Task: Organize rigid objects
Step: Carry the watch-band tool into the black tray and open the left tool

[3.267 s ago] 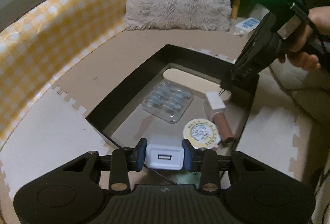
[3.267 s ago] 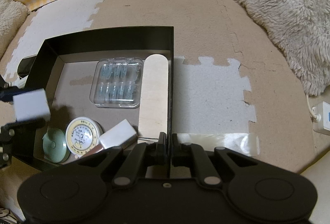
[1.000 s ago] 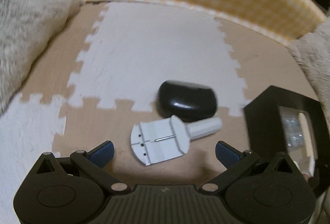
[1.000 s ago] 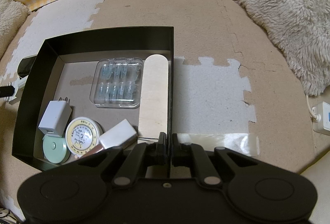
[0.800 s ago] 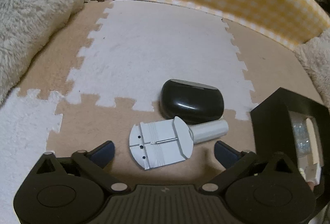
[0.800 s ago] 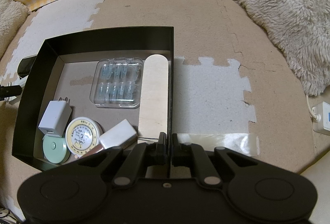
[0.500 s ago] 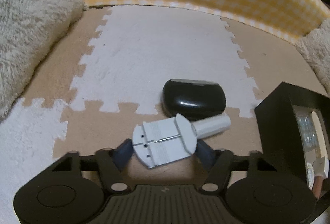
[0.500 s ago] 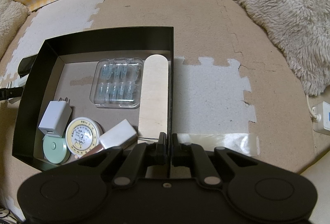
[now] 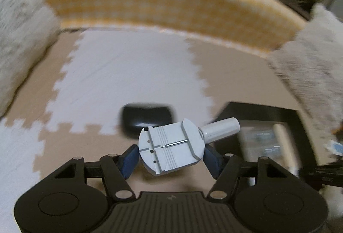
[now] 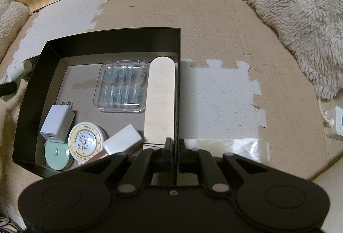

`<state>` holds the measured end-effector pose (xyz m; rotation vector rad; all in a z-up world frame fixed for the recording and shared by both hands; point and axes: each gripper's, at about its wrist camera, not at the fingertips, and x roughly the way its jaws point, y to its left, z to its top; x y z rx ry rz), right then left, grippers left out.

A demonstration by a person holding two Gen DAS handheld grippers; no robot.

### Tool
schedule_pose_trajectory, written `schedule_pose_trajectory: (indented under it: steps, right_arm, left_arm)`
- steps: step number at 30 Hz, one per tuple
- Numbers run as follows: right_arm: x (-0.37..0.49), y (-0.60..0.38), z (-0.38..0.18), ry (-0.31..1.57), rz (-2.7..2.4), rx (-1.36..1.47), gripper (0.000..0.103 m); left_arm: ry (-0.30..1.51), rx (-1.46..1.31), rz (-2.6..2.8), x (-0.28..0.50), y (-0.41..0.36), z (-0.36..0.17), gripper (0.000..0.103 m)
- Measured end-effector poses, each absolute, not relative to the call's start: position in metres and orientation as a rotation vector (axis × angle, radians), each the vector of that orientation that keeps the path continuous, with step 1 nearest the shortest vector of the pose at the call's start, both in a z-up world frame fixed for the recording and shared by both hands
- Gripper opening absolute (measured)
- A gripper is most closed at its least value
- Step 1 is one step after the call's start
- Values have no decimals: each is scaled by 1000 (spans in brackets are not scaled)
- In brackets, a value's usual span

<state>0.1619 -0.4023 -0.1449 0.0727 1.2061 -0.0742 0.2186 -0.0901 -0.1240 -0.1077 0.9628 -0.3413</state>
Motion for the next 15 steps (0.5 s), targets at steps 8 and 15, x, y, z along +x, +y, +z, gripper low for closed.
schedule_pose_trajectory:
  steps: [8, 15]
  right_arm:
    - [162, -402, -145, 1206, -75, 66, 7]
    - [162, -401, -145, 1206, -75, 66, 7]
  left_arm:
    - [896, -29, -502, 205, -151, -99, 66]
    - [871, 70, -533, 213, -207, -100, 66]
